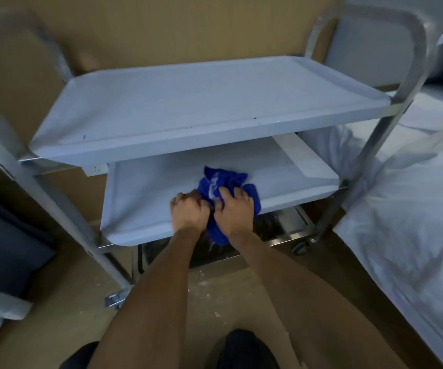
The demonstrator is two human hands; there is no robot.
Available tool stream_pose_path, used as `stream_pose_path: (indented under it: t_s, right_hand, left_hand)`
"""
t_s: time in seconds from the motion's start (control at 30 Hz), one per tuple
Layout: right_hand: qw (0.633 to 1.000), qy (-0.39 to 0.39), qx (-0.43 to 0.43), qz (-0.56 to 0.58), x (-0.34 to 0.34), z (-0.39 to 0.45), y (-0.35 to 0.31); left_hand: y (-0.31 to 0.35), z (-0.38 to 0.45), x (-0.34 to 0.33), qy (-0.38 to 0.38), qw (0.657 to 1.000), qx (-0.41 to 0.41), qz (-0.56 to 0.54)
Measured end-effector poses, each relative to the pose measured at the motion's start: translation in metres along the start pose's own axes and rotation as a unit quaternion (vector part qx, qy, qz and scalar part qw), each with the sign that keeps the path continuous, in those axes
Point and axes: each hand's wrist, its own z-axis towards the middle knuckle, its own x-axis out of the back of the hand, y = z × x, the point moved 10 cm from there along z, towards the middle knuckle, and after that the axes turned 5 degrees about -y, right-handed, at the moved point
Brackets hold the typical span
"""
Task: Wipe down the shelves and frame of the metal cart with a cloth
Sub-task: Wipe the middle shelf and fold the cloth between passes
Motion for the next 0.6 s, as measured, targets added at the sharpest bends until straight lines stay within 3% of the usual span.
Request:
stream_pose_path:
  t_s: [0.07, 0.17, 0.33, 0.4, 0.47, 0.53, 0.6]
  right_hand:
    - [1.0, -0.014, 0.02, 0.011, -0.011, -0.014, -0.02]
    - [1.0, -0.023, 0.001, -0.019, -0.002, -0.011, -0.008]
    - [0.995, 0.026, -0.098, 0.012, 0.024, 0.001, 0.044]
    - [0.992, 0.0, -0.125, 0.022, 0.02, -0.003, 0.044]
    - [0.994, -0.062, -0.093, -0.01, 0.006, -0.011, 0.023]
    - [0.993, -0.106, -0.008, -0.054, -0.009, -0.024, -0.014]
    - [0.981, -0.145, 0.088, -0.093, -0.031, -0.036, -0.06]
  left_hand:
    - [-0.013, -0.017, 0.015, -0.004, 1.0, -0.001, 0.02]
    - [-0.058, -0.056, 0.058, 0.082, 0.995, 0.035, 0.049]
    - [-0.164, -0.125, 0.118, 0.201, 0.946, 0.252, -0.004]
    - [-0.199, -0.142, 0.128, 0.226, 0.92, 0.316, -0.048]
    - [-0.217, -0.137, 0.121, 0.196, 0.919, 0.329, -0.093]
    - [-0.214, -0.126, 0.108, 0.165, 0.928, 0.308, -0.126]
    - [-0.208, -0.124, 0.105, 0.187, 0.922, 0.305, -0.149]
